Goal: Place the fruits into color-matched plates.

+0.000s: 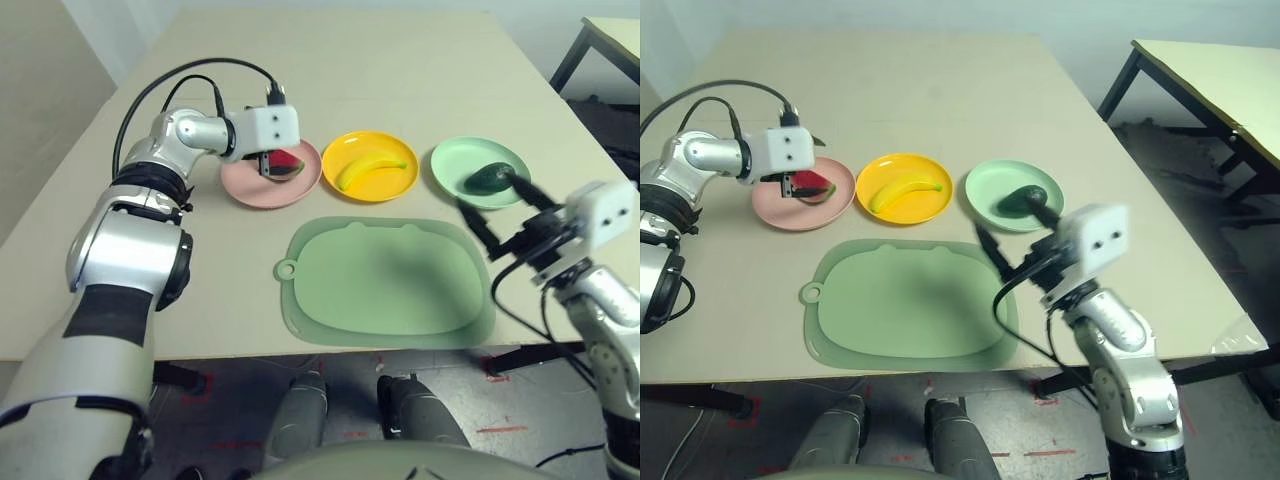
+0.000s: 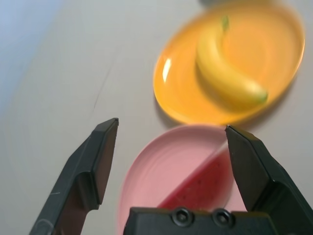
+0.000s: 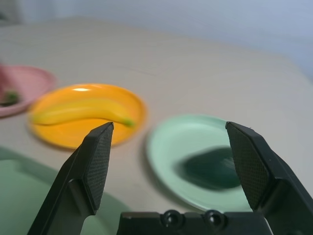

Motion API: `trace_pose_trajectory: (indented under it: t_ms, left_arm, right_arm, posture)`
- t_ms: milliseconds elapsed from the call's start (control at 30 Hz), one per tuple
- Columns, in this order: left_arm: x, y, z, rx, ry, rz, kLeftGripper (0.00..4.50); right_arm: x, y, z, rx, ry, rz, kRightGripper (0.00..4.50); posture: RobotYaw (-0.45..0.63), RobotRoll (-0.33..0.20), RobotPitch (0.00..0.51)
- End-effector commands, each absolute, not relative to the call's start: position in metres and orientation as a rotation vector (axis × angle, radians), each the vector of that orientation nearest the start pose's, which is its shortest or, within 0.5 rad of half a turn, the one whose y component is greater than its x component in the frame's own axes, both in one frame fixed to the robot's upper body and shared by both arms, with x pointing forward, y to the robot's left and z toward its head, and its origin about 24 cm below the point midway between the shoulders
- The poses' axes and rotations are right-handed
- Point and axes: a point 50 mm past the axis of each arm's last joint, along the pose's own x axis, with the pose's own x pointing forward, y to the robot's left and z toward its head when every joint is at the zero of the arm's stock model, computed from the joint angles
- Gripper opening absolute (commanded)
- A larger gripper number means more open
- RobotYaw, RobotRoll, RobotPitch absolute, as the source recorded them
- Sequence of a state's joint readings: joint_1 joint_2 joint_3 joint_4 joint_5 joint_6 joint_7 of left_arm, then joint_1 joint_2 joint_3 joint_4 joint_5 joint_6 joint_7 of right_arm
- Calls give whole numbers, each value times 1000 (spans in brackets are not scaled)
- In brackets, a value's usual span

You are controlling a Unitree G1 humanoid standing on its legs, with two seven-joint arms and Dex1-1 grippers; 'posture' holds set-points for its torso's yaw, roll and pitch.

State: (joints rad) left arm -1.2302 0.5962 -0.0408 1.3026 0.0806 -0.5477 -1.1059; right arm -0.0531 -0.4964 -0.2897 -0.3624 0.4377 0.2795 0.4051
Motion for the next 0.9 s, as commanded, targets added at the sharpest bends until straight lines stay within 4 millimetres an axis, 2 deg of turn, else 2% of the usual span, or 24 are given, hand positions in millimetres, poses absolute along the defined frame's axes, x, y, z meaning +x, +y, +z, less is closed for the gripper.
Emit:
trace_pose_trajectory:
  t_ms: [33, 133, 200, 300, 567, 767, 900]
  left_arm:
    - [382, 235, 228, 502, -195, -883, 4468]
    - [371, 253, 217, 453, -196, -845, 4468]
    - [363, 266, 203, 351, -196, -779, 4468]
    - [349, 279, 182, 315, -151, -697, 4468]
    - [318, 285, 143, 199, -91, -599, 4468]
    - [310, 285, 122, 162, -53, -542, 4468]
    - [307, 283, 112, 139, -46, -518, 4468]
  right_arm:
    - [242, -265, 155, -95, -200, 196, 4500]
    - [235, -276, 147, -59, -193, 156, 4500]
    - [226, -283, 140, -23, -191, 139, 4500]
    - [214, -291, 130, -20, -176, 138, 4500]
    - [188, -283, 131, -5, -299, 226, 4500]
    - [178, -279, 133, -14, -333, 231, 4500]
    - [180, -280, 134, -28, -335, 225, 4500]
  posture:
    - [129, 0, 123]
    - [164, 0, 119]
    - [174, 0, 119]
    - [187, 0, 119]
    - [192, 0, 125]
    - [175, 0, 133]
    - [165, 0, 136]
